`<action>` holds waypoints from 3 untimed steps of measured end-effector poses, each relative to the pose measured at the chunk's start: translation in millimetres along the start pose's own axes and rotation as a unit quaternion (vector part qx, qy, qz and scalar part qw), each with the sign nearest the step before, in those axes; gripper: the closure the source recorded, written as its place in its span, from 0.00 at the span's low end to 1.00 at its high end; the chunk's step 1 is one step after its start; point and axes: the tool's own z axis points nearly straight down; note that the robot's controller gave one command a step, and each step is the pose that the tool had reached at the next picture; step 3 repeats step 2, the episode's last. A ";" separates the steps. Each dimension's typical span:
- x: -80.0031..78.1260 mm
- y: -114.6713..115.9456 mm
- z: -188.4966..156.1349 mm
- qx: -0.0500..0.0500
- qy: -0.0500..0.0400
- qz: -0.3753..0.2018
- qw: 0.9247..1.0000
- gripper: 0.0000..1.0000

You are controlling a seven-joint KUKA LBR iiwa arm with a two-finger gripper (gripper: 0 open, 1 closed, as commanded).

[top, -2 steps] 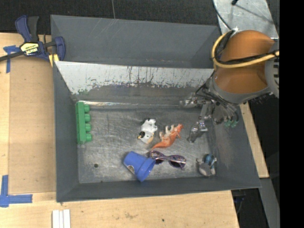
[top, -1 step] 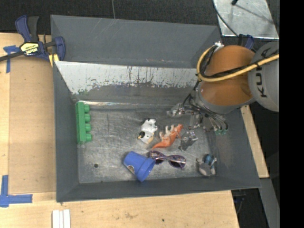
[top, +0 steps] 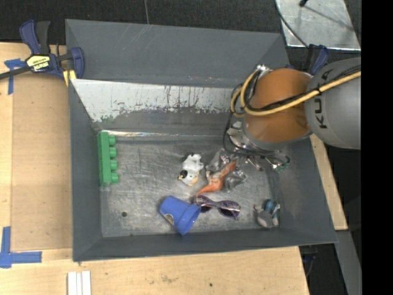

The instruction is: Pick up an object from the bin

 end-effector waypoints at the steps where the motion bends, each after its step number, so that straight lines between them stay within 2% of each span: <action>1: 0.0 0.0 0.0 0.000 0.000 0.000 1.000 1.00; 2: 3.9 -24.1 -147.3 0.001 -0.002 0.008 1.000 1.00; 3: 3.9 -24.1 -147.3 0.001 -0.002 0.008 1.000 1.00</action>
Offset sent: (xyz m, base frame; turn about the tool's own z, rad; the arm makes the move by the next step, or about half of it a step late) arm 0.0096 -0.0212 0.1462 0.0118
